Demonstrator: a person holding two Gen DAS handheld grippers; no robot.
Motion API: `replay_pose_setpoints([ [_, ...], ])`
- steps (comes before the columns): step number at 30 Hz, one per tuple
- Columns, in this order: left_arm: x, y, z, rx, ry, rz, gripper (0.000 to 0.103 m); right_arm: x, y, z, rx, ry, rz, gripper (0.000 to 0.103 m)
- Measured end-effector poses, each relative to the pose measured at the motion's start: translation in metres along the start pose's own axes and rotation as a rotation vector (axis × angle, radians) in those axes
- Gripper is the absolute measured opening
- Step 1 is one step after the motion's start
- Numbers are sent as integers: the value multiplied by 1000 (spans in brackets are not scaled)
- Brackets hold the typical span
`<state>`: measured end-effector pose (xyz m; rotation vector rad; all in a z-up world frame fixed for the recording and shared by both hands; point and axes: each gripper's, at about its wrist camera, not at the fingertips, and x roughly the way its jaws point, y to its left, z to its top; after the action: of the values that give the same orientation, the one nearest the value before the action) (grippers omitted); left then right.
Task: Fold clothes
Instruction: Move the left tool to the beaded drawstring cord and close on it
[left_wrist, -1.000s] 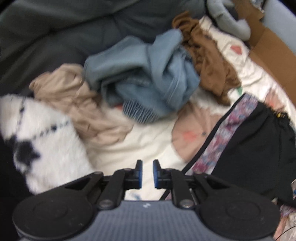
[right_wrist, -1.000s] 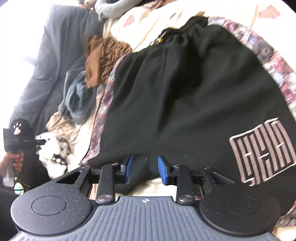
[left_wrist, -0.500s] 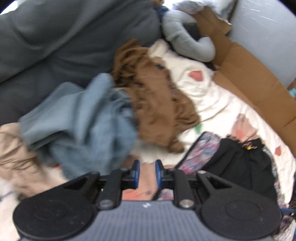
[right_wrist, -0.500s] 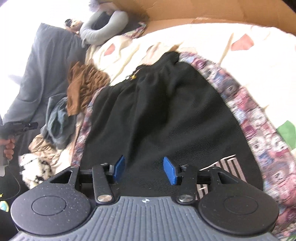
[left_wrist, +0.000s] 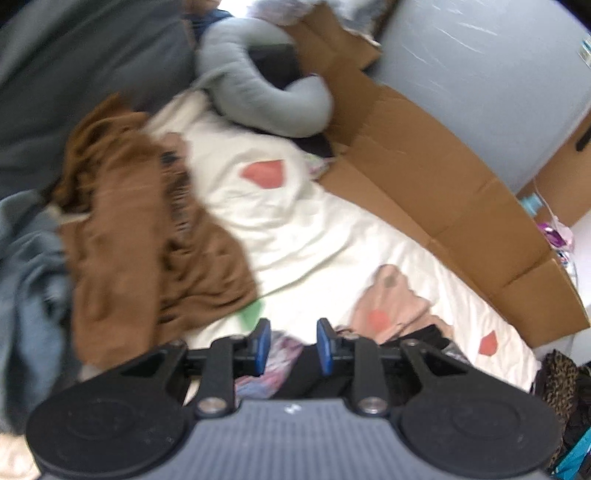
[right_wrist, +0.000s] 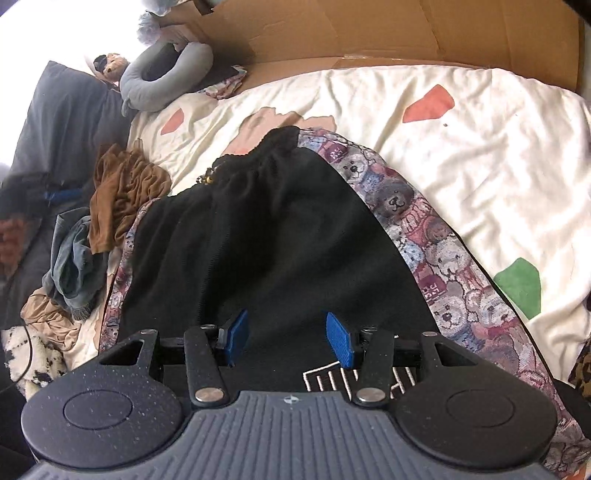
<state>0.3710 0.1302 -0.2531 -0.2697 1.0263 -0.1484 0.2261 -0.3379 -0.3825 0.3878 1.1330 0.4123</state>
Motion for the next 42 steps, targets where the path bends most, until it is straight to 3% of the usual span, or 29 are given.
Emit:
replay_pose_setpoints([
  [9, 60, -44, 6, -20, 48, -72, 31, 0, -10, -1, 29, -35, -45, 54],
  [19, 124, -78, 2, 18, 93, -31, 31, 3, -16, -4, 76, -43, -33, 54],
  [23, 142, -85, 5, 72, 105, 7, 41, 4, -16, -4, 82, -43, -28, 54],
  [28, 168, -88, 2, 121, 170, 55, 53, 6, -16, -5, 89, -39, -28, 54],
  [34, 195, -82, -11, 182, 258, 73, 54, 8, -16, -6, 94, -32, -27, 54],
  [42, 213, -71, -20, 169, 303, 78, 54, 12, -16, -9, 102, -15, -26, 54],
])
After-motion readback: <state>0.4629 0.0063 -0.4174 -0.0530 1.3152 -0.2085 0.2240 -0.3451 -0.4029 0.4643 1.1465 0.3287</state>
